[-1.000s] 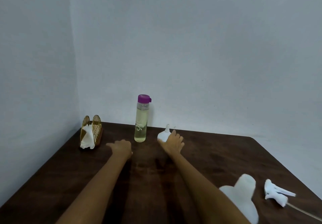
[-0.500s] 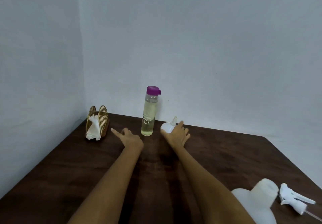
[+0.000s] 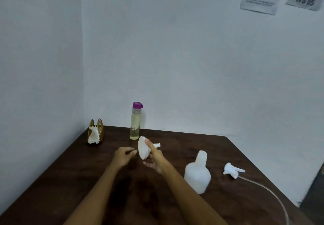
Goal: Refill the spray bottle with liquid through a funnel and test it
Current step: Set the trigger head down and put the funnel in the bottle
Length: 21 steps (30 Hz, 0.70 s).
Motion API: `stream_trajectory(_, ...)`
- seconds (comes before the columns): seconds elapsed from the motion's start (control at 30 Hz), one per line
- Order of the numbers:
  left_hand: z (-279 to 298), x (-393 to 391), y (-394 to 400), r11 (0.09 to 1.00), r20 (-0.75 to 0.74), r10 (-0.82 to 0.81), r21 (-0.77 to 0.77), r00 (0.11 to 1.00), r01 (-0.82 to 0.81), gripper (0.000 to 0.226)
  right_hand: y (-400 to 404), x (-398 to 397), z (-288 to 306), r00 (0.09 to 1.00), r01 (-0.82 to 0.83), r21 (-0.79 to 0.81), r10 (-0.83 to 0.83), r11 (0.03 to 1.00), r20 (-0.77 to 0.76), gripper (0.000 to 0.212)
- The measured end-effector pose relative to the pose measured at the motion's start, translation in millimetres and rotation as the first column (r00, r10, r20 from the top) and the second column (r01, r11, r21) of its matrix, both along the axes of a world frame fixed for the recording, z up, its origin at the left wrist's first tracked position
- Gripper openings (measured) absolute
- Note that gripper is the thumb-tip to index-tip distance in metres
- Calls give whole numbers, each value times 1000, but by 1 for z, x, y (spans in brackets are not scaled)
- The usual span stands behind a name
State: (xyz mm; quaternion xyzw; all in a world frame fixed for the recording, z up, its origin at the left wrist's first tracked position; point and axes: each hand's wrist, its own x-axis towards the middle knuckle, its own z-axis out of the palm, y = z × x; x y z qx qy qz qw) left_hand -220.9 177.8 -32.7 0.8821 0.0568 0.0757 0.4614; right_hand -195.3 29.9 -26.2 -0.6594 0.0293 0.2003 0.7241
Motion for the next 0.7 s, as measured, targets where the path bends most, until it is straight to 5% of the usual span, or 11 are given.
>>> stream_trajectory(0.1,14,-30,-19,964,45,65,-261,997,-51,26,-12,-37,18,996,-36,127,47,991,-81,78)
stream_trajectory(0.23,36,-68,-32,940,76,154,-319,985,-122,20,-32,-78,34,986,-110,91,120,990,-117,91)
stream_trajectory(0.33,46,-88,-36,925,66,248,-312,966,-216,13,-48,-100,45,942,-280,-120,248,953,-226,102)
stream_trajectory(0.43,58,-99,-35,968,171,245,16,954,-251,9,-65,-117,66,925,-373,-498,277,783,-259,111)
stream_trajectory(0.5,67,-102,-40,952,240,187,194,953,-236,12,-76,-123,81,957,-284,-675,242,681,-159,107)
stream_trajectory(0.57,75,-102,-50,923,288,114,323,951,-209,15,-88,-121,89,979,-85,-726,195,682,68,93)
stream_trajectory(0.7,88,-101,-70,854,336,-30,498,942,-150,15,-102,-111,96,796,276,-725,273,631,540,56)
